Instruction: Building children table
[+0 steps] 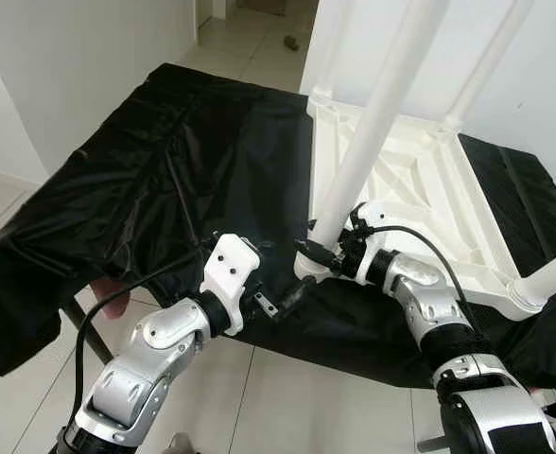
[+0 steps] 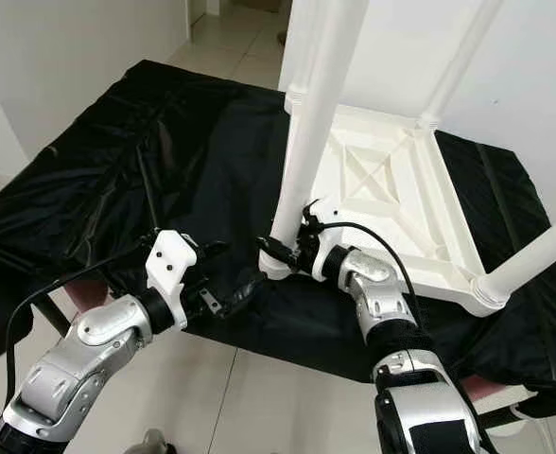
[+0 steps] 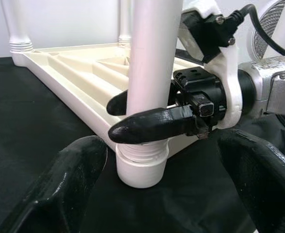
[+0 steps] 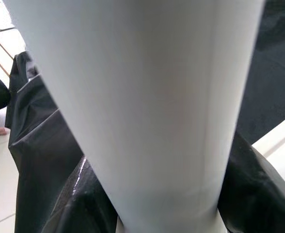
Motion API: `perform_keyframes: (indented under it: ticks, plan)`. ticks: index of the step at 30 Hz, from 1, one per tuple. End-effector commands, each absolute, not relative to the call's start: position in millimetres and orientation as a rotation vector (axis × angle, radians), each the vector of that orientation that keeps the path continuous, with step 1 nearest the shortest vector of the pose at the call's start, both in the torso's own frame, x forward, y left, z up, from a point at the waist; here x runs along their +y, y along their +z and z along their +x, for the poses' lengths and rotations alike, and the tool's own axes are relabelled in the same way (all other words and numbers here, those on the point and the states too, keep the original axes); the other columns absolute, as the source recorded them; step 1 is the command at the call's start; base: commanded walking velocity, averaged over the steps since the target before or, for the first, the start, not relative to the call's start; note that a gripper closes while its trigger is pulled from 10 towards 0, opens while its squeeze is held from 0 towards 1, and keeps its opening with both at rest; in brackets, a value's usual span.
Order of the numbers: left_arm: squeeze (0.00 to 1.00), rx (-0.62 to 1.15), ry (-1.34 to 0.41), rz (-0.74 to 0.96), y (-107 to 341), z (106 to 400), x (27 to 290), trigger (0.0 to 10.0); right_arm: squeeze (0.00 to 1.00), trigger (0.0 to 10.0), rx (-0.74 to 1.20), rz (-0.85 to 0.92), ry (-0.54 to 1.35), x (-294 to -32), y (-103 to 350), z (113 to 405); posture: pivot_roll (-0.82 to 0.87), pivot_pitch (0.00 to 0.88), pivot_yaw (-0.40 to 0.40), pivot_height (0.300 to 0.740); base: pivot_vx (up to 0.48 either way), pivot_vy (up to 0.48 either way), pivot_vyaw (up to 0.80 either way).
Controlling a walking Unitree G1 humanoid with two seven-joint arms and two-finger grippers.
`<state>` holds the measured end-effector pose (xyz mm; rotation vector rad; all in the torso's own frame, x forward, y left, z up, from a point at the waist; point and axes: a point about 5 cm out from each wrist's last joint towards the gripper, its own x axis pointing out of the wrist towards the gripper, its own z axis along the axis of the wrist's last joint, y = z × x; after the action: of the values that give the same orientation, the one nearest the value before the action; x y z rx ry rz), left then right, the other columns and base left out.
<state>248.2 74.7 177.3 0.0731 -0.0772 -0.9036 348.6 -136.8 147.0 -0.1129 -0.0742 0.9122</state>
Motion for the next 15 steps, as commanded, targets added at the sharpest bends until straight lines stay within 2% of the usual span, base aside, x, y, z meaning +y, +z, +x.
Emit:
perform_keyframes:
  ticks: [1, 2, 3, 11, 15]
  plan:
    - [0.00, -0.066, -0.937, 0.070, 176.1, 245.3, 71.6, 10.0, 0.00, 1.6, -0.036, -0.114, 0.907, -141.3, 136.2, 343.8, 0.14, 0.093, -0.122, 0.740, 0.000, 0.000, 0.00]
    - [0.00, -0.066, -0.937, 0.070, 176.1, 245.3, 71.6, 10.0, 0.00, 1.6, -0.036, -0.114, 0.907, -141.3, 136.2, 343.8, 0.14, 0.093, -0.122, 0.740, 0.000, 0.000, 0.00]
    - [0.00, -0.066, -0.940, 0.068, 175.8, 245.2, 70.9, 10.0, 0.00, 10.0, -0.052, -0.105, 0.886, -142.4, 137.6, 341.3, 0.13, 0.097, -0.121, 0.740, 0.000, 0.000, 0.00]
    - [0.00, -0.061, -0.958, 0.061, 174.4, 243.8, 67.7, 10.0, 0.00, 10.0, -0.078, -0.083, 0.769, -143.0, 142.2, 333.7, 0.11, 0.103, -0.118, 0.740, 0.000, 0.000, 0.00]
    - [0.00, -0.051, -0.969, 0.061, 172.2, 242.6, 66.6, 10.0, 0.00, 10.0, -0.057, -0.070, 0.605, -135.1, 144.7, 328.2, 0.10, 0.106, -0.110, 0.740, 0.000, 0.000, 0.00]
